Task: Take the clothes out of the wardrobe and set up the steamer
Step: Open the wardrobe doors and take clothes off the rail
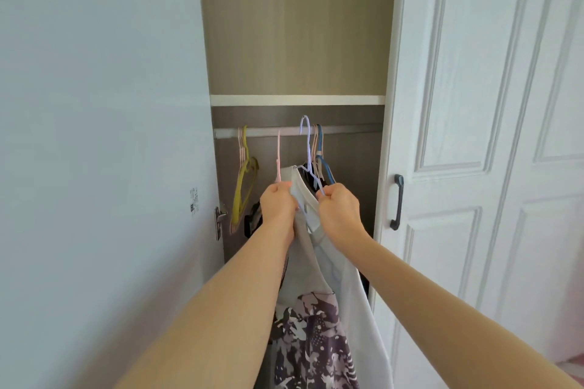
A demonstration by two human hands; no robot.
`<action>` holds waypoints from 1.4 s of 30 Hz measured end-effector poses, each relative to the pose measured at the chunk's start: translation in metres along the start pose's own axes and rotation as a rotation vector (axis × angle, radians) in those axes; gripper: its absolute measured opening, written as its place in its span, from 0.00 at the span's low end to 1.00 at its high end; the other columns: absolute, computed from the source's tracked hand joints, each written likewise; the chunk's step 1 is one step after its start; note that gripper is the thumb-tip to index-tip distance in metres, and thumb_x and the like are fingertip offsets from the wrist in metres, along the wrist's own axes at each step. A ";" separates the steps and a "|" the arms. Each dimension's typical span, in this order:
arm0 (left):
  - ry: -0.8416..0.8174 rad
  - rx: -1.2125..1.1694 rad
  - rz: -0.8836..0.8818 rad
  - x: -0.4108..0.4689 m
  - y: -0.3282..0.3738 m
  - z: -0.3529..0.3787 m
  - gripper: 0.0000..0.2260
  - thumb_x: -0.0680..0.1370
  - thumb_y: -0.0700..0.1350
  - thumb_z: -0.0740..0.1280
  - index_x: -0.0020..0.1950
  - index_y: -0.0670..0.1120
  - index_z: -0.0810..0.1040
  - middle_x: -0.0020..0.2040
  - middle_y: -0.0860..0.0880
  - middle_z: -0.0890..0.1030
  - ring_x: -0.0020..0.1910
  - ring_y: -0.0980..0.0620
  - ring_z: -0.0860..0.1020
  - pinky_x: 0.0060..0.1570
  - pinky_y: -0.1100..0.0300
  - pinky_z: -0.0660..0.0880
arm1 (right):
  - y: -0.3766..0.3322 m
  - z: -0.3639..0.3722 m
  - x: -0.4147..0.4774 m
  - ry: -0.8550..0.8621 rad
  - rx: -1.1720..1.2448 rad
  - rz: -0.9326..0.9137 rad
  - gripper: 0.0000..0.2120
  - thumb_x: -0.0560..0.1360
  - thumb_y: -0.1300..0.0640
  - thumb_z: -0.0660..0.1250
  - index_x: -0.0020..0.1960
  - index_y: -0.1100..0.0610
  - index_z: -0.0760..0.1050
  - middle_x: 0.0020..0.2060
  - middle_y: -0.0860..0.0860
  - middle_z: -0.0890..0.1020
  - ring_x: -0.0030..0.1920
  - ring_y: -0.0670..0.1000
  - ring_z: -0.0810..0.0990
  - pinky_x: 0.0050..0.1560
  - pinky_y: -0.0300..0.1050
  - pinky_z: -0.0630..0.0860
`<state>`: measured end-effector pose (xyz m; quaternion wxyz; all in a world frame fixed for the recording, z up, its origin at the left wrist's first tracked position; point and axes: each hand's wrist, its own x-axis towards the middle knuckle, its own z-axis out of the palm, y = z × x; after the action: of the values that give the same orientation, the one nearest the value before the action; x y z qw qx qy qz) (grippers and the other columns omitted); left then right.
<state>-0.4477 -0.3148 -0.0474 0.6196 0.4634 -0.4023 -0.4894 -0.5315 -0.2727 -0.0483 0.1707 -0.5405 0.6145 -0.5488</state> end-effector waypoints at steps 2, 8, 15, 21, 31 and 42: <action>-0.037 0.012 0.022 -0.030 0.006 -0.008 0.08 0.80 0.41 0.58 0.52 0.44 0.77 0.28 0.48 0.72 0.31 0.52 0.68 0.35 0.59 0.68 | -0.012 -0.013 -0.024 0.004 -0.001 -0.004 0.06 0.79 0.65 0.57 0.48 0.63 0.73 0.38 0.51 0.72 0.33 0.46 0.68 0.32 0.38 0.66; -0.146 -0.051 -0.004 -0.116 0.015 -0.035 0.05 0.80 0.44 0.61 0.49 0.45 0.75 0.32 0.50 0.77 0.30 0.52 0.69 0.32 0.61 0.67 | -0.035 -0.055 -0.109 -0.030 -0.117 0.004 0.12 0.75 0.68 0.53 0.51 0.60 0.73 0.37 0.51 0.74 0.35 0.49 0.70 0.29 0.39 0.62; -0.232 -0.065 -0.034 -0.193 0.025 -0.073 0.06 0.81 0.43 0.61 0.47 0.45 0.76 0.34 0.49 0.81 0.26 0.53 0.67 0.30 0.62 0.66 | -0.067 -0.101 -0.194 -0.015 -0.120 0.068 0.14 0.75 0.69 0.53 0.54 0.68 0.75 0.34 0.54 0.72 0.34 0.53 0.67 0.31 0.42 0.62; -0.330 -0.056 -0.121 -0.244 0.029 -0.111 0.09 0.81 0.45 0.61 0.57 0.43 0.77 0.32 0.54 0.83 0.41 0.48 0.74 0.44 0.56 0.71 | -0.088 -0.118 -0.255 0.002 -0.137 0.091 0.14 0.75 0.69 0.53 0.54 0.68 0.75 0.36 0.54 0.72 0.35 0.53 0.66 0.31 0.43 0.61; -0.622 -0.049 -0.282 -0.320 0.032 -0.189 0.11 0.80 0.44 0.62 0.60 0.42 0.77 0.43 0.50 0.86 0.41 0.50 0.77 0.50 0.54 0.74 | -0.112 -0.116 -0.362 0.045 -0.169 0.076 0.13 0.76 0.67 0.55 0.53 0.57 0.76 0.35 0.49 0.74 0.32 0.47 0.70 0.26 0.35 0.65; -0.707 -0.098 -0.278 -0.414 0.039 -0.258 0.06 0.81 0.42 0.62 0.52 0.43 0.77 0.46 0.49 0.85 0.40 0.51 0.77 0.53 0.52 0.72 | -0.141 -0.134 -0.477 0.091 -0.239 0.115 0.14 0.77 0.66 0.56 0.56 0.57 0.76 0.37 0.48 0.76 0.33 0.47 0.72 0.27 0.37 0.66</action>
<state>-0.2744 0.1404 -0.0924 0.3919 0.2859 -0.5007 -0.7169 -0.4012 0.2252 -0.0651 0.1082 -0.4952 0.7126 -0.4850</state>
